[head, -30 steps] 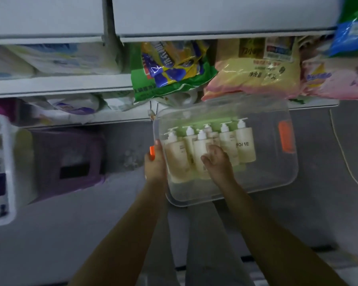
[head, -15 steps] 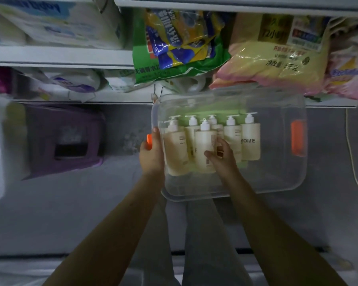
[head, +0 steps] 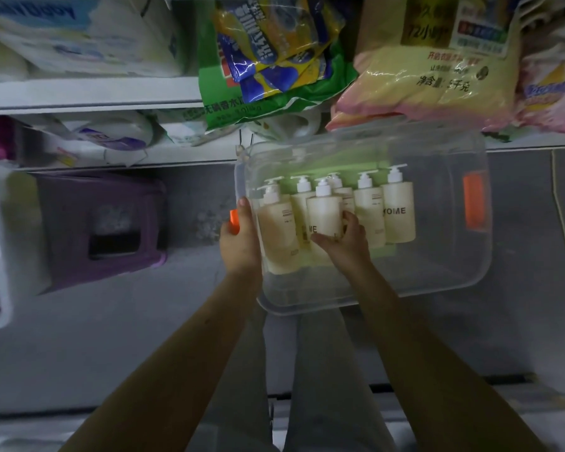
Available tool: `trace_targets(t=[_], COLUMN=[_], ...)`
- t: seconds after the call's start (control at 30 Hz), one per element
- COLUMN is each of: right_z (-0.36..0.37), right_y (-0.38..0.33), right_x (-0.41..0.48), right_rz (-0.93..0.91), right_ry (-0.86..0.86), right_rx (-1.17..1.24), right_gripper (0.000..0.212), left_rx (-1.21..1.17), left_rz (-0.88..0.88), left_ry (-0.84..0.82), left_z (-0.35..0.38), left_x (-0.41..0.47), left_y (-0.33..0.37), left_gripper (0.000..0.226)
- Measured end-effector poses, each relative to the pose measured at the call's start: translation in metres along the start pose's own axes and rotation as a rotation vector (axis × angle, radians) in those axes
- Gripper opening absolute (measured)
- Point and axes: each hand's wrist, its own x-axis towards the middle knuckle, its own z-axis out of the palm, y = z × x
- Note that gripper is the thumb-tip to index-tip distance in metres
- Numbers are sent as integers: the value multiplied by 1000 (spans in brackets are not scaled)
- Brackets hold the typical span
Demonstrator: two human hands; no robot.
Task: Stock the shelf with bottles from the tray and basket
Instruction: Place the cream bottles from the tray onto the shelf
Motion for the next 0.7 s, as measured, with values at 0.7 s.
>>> trace_targets(t=[0.7], right_z=[-161], right_y=[-79], right_x=[-183], right_rz=[-406], right_ry=[-599], right_rx=[596], right_gripper=[62], left_rx=[-202], left_rz=[311], left_ry=[-492], left_z=[-20], left_x=[-203], left_y=[37], left_gripper=[22])
